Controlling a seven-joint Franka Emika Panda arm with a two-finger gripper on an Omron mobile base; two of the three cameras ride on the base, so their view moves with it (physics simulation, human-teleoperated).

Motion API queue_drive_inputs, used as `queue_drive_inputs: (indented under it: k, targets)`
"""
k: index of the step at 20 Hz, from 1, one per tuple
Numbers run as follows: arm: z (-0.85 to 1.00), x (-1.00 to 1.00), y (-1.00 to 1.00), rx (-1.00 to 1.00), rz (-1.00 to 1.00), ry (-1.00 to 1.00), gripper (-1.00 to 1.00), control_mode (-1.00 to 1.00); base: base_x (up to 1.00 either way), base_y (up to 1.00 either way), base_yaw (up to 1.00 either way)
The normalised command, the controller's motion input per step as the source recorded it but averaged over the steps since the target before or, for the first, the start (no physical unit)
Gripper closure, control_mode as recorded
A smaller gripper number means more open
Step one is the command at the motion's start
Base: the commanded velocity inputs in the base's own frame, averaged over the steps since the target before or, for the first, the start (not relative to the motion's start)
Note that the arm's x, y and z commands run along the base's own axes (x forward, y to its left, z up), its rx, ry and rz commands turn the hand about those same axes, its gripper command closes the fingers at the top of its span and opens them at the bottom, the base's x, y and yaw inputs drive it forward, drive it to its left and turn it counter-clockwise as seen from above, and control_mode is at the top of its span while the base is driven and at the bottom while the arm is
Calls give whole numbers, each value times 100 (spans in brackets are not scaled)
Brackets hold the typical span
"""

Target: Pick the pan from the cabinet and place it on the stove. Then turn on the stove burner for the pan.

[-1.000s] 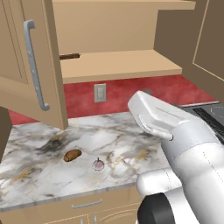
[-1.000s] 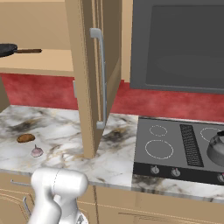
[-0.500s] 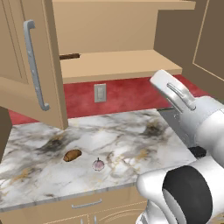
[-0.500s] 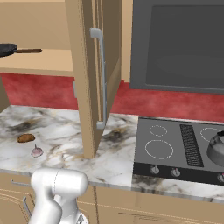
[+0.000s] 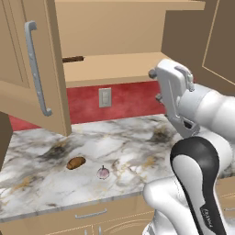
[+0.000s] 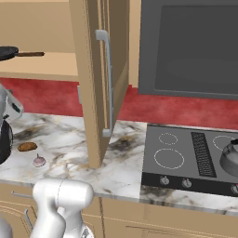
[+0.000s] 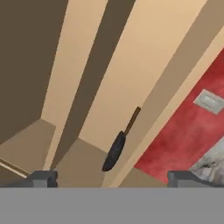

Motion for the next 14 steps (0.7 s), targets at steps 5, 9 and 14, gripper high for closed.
queue_drive_inputs:
  k: [5, 9, 14]
  targets:
    - [-15, 41, 41, 18, 31, 9, -100, -100, 0, 0, 0]
    - [-3, 9, 56, 8, 28, 7, -100, -100, 0, 0, 0]
    - [0, 0, 68, 1, 26, 7, -100, -100, 0, 0, 0]
